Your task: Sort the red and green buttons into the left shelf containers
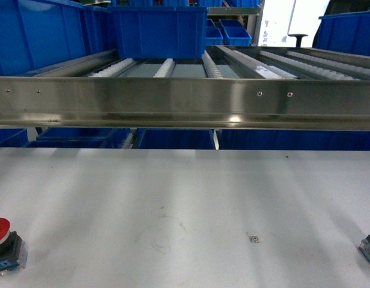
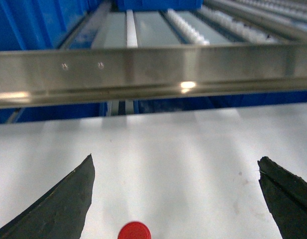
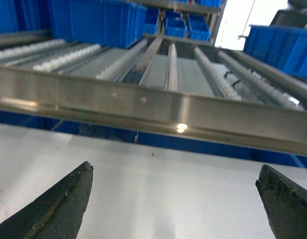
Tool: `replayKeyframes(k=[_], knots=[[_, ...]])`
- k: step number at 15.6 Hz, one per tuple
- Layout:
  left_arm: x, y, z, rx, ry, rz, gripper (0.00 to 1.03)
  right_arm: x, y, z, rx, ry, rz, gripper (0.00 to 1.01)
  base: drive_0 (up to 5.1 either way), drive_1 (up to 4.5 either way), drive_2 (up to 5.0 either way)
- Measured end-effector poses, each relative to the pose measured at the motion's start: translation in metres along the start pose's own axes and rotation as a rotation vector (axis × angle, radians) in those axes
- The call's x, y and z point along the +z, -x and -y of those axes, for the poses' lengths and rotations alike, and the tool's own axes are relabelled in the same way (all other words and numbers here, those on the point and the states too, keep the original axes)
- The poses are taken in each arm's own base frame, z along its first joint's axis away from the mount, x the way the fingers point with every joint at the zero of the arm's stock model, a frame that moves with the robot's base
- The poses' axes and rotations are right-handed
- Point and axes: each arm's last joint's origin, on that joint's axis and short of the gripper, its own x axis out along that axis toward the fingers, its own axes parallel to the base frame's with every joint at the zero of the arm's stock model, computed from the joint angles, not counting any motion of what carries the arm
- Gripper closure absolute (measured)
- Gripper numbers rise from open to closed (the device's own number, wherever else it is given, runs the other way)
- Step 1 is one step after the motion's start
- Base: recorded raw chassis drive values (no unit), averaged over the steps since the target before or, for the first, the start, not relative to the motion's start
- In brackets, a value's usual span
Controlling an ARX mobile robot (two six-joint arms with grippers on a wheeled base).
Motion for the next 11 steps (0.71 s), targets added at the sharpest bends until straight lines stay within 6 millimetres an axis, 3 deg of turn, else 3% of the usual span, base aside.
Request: replayKeyframes(k=[3,7,11], knots=[[0.002,-0.021,0.007,0.036,-0.010,-0.053,0.05,-0.013,-0.032,0.007,0.034,-0.002,-0.133,0.03,0.0,0.00,0.0],[0.016,-0.019,0.018,0.082,-0.068,0.049,0.05,-0.030,-0.071,0.016,0.068,-0.026,-0.310,0.03,0.0,0.00,0.0],[0.017,-0.019,0.019,0.085,-0.088,0.054,0.05,-0.039,-0.082,0.029,0.101,-0.080,-0.439,0.03,0.0,0.00,0.0]])
